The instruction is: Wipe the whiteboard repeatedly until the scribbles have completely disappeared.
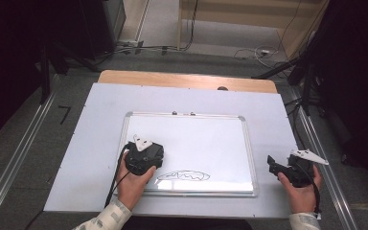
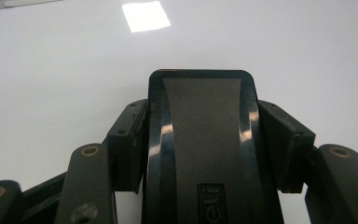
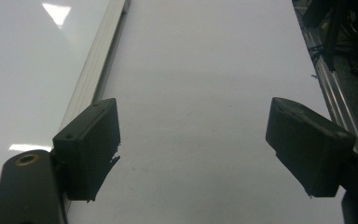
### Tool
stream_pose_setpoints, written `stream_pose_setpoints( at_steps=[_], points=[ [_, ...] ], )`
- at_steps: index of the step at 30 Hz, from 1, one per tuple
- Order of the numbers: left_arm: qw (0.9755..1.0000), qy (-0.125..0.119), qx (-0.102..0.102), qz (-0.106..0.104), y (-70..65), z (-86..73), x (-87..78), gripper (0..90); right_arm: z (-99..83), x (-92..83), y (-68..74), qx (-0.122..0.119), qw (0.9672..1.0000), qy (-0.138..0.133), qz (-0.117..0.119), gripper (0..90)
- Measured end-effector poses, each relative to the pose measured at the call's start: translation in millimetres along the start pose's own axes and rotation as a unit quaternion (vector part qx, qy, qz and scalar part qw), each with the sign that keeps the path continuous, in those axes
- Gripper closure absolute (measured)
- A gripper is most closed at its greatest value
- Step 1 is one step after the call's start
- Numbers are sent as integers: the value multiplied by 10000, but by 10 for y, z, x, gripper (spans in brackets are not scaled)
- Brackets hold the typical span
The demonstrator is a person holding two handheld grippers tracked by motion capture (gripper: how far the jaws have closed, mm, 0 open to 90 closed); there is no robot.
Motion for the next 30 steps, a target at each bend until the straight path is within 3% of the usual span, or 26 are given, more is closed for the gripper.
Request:
stream_pose_setpoints(
  at_steps=[15, 19, 30],
  points=[
    [9999, 50, 148, -29, -108, 19, 98, 406, 7, -7, -6, 11, 10000, -18, 7, 163],
    [9997, 163, 208, -9, -116, 11, 118, 406, 9, -7, -12, 4, 10000, -27, 1, 163],
    [9995, 196, 240, -60, -129, 20, 132, 404, 10, -8, -10, 3, 10000, -32, 4, 163]
  ],
)
Point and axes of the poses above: each handheld gripper's, and its own axes: x roughly forward along the jaws, z roughly out of its top, y roughly to its left, the point moved 8 cm from there along x, roughly forward along the jaws, and after that the axes turned 15 degrees about x, right-handed, at the moved point
